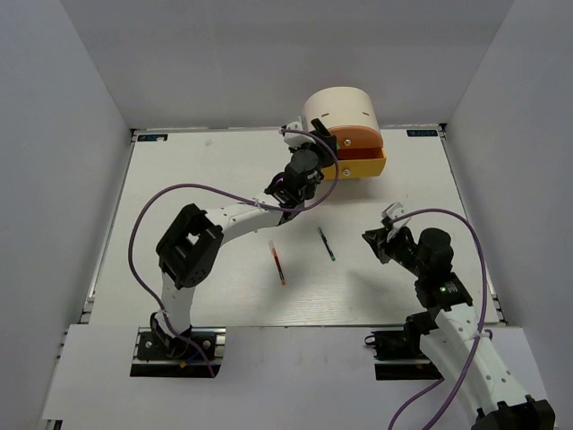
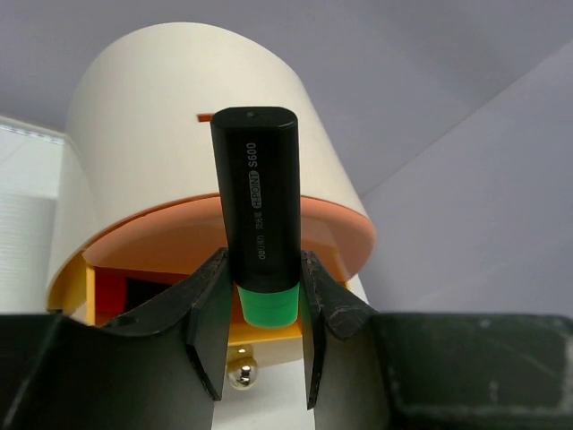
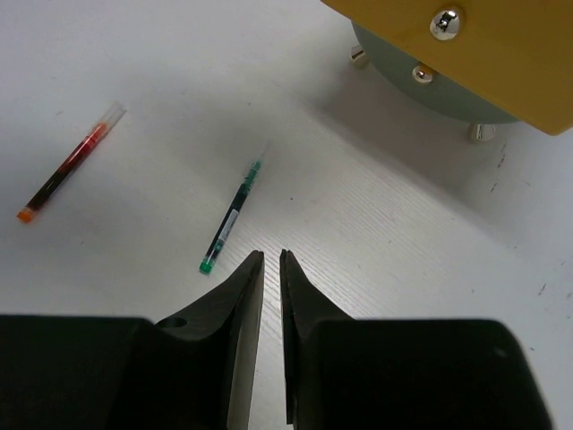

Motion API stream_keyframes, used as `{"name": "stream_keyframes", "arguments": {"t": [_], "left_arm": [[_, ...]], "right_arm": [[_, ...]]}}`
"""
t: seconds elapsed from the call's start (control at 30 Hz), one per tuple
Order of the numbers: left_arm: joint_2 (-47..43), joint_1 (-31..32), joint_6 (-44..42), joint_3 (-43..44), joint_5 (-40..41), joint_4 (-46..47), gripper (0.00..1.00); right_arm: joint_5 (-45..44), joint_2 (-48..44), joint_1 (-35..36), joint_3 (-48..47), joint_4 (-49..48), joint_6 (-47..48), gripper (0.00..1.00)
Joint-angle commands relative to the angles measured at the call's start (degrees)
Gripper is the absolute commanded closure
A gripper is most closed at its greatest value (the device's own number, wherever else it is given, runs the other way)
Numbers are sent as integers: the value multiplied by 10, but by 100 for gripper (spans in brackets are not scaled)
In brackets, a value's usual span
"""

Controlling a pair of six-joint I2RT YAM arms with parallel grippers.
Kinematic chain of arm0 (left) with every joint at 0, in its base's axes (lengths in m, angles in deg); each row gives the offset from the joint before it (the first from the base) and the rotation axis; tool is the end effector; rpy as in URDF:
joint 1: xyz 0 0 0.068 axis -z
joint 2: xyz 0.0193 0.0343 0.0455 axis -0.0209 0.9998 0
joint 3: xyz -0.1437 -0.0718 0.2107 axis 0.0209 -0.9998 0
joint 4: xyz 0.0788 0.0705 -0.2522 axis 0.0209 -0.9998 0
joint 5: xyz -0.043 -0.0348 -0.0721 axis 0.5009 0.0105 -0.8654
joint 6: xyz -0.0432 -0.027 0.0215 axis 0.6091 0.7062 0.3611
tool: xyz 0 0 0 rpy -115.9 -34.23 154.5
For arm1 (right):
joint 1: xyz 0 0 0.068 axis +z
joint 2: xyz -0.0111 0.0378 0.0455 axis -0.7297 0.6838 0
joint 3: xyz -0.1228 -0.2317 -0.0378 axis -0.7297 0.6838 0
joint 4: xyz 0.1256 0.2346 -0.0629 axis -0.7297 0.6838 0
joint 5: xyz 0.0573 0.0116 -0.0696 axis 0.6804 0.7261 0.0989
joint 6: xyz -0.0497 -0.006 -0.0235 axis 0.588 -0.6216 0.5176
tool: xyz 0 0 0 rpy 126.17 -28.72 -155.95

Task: Sort the stationery into containers
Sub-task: Place the pen in the drawer.

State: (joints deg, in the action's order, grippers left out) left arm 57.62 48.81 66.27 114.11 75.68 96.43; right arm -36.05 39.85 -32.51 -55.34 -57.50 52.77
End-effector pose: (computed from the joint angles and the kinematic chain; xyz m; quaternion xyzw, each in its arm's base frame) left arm 0.3387 -0.3416 0.2821 -0.1262 0.6797 -0.3202 0.6478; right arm 0.1637 0.0568 0.2333 -0.2936 0.7103 0.1645 0.6183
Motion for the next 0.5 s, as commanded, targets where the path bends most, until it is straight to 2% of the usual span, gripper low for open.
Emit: {"name": "stream_keyframes", "arguments": {"t": [0.0, 0.3, 0.47], "left_arm": [[1, 9, -26, 29, 62, -2, 86], [56, 20, -102, 77, 110, 38, 81], [69, 20, -102, 87, 121, 24, 81]], "right_arm": [[-12, -9, -2, 5, -13, -9, 81], [-20, -16, -2, 5, -12, -11, 81], [-27, -17, -4, 7, -13, -12, 81]]}}
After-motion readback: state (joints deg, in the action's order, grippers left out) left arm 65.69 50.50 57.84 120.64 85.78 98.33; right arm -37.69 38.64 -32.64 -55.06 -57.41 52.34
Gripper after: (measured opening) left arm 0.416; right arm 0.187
